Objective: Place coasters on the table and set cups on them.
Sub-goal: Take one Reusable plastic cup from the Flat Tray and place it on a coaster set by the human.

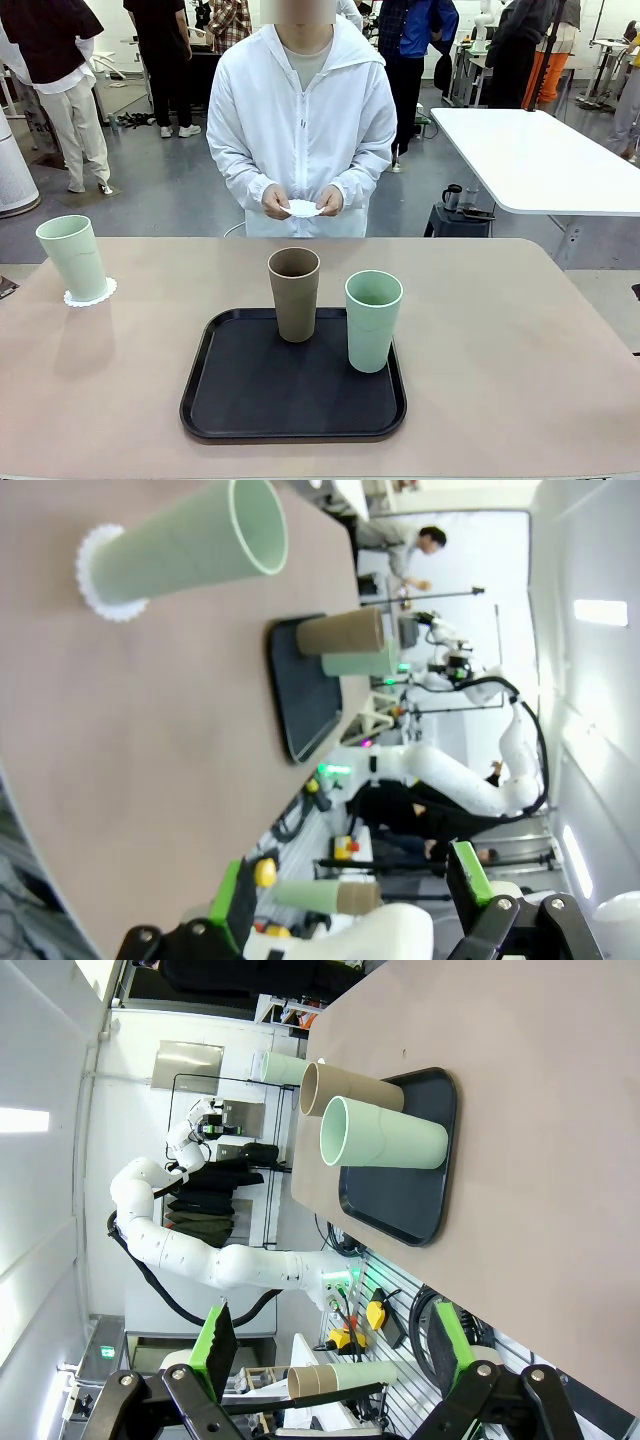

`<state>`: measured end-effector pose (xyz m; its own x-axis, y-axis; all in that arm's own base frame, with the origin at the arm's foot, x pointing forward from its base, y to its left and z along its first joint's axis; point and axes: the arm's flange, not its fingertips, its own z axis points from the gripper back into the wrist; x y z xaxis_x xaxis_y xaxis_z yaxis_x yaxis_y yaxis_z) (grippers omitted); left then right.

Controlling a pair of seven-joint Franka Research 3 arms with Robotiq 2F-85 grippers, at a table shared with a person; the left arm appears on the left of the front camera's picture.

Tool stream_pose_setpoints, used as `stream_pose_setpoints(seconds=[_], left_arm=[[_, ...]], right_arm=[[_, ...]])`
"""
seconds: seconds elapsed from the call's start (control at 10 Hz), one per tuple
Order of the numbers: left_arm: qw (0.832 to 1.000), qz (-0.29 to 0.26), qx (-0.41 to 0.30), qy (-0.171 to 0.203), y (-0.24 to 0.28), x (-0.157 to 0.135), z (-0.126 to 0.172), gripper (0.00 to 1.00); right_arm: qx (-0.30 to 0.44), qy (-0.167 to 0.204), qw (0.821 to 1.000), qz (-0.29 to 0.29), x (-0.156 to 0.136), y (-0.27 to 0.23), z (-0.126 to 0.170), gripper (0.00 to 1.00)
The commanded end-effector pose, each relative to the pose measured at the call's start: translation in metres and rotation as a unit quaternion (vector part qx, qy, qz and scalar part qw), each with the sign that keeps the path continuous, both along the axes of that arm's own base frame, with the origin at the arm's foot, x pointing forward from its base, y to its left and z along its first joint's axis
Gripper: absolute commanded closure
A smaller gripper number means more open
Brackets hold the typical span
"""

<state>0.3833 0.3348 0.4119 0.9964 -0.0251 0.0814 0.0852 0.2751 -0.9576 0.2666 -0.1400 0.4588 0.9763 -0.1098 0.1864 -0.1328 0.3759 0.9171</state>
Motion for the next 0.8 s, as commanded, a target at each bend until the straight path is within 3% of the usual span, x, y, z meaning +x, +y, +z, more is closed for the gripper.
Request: stream_pose_setpoints(seconds=[0.0,0.7], left_arm=[[1.0,0.001,0.014,-0.013,-0.0065,-0.0006,0.0076,0.0],[1.0,0.0,0.0,0.0,0.0,0.0,0.0,0.0]], right_arm=[[0.007,-0.005,1.0,0.002,0.0004,0.0002,0.0004,0.0],[0.007,-0.005,1.0,0.002,0.0004,0.0002,0.0004,0.0]])
